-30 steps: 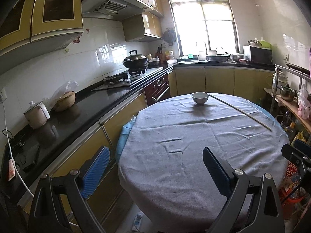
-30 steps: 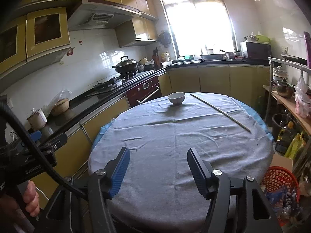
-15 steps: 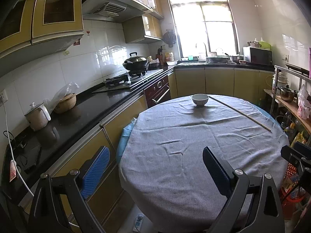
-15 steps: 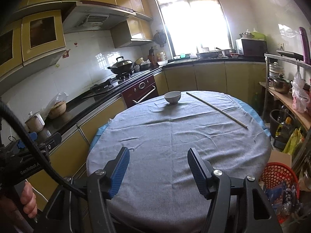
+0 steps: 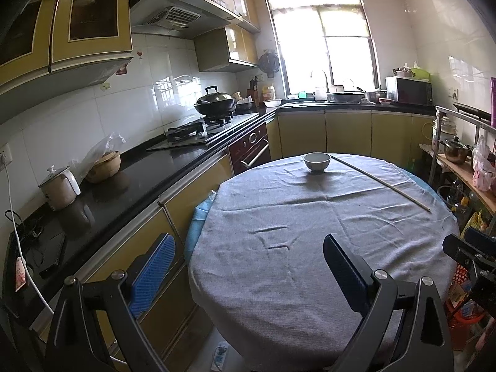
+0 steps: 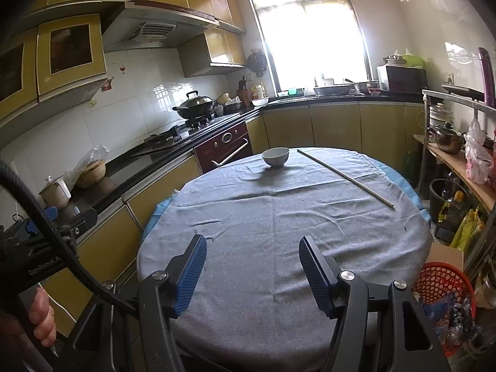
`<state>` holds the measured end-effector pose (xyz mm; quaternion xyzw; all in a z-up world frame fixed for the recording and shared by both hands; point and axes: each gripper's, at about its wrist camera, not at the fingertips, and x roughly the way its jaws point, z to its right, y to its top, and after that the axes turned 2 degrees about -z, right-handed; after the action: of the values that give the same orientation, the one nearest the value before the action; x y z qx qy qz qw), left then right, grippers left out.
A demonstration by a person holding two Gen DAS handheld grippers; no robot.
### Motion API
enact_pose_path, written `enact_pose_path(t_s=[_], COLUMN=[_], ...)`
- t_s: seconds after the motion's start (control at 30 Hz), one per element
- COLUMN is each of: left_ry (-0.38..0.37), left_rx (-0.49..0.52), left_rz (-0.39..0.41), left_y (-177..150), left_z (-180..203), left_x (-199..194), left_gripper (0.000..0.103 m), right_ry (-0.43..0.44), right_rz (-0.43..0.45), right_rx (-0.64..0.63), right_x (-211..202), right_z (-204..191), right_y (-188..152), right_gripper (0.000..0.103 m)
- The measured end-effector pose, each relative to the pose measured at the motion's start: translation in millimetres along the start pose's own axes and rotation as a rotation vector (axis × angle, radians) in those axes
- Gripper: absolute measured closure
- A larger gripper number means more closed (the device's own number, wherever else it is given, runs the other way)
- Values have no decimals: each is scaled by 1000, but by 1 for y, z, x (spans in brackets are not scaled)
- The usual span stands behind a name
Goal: Collect trash
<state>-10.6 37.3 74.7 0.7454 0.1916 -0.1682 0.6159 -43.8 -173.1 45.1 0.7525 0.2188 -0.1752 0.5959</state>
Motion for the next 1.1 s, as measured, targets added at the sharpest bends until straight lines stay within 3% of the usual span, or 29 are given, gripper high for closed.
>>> enact_pose_path(t_s=[1.1], left_ry=[-13], left_rx=[1], left_rz=[2], left_y=[2], left_z=[2], left_x=[-3], left_gripper=[7], right_ry=[1], right_rz=[-2], right_rx=[-1], right_x=[-1], right_z=[1], right_y=[-1], right_gripper=[37])
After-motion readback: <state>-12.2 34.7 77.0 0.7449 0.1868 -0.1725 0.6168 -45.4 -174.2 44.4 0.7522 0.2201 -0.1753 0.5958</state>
